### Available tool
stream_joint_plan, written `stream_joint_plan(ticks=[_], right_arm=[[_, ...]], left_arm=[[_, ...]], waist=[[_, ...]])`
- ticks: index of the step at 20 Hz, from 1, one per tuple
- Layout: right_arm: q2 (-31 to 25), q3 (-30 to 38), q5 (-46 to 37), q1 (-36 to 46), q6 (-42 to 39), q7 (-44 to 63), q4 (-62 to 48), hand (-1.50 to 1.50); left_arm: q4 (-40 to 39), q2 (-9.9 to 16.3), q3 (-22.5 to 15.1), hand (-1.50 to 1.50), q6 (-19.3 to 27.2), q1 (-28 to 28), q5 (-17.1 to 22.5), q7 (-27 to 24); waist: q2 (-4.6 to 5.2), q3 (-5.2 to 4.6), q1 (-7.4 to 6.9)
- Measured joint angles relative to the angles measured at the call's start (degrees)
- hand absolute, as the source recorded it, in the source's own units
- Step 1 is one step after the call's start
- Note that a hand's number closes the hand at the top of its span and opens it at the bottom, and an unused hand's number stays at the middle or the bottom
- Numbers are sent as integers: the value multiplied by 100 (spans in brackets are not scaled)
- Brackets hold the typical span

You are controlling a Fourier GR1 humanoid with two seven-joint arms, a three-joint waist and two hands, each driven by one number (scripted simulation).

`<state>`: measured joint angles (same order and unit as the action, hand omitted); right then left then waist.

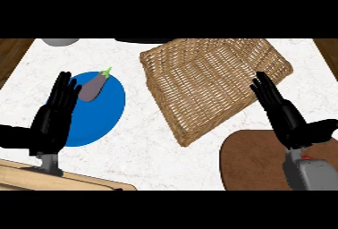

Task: Pick the bell pepper from the cutting board and place it in the basket

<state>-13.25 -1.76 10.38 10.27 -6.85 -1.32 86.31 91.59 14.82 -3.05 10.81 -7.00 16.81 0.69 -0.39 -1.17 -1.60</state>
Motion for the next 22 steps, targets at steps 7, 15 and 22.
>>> stream_joint_plan(ticks=[7,15,22], right_arm=[[-1385,455,-186,-133,-961,-511,534,150],[-1034,-504,-2176,-1499,-252,-2187,1561,-150],[-1194,-317,-4056,-2153,1028,-1273,2749,-150]], left_arm=[[5,613,-238,0,-510,-6,-516,-113],[-38,829,-477,0,-931,-8,-699,-109],[-84,875,-481,0,-1027,10,-785,-180]], waist=[[9,92,257],[16,87,317],[-14,85,390]])
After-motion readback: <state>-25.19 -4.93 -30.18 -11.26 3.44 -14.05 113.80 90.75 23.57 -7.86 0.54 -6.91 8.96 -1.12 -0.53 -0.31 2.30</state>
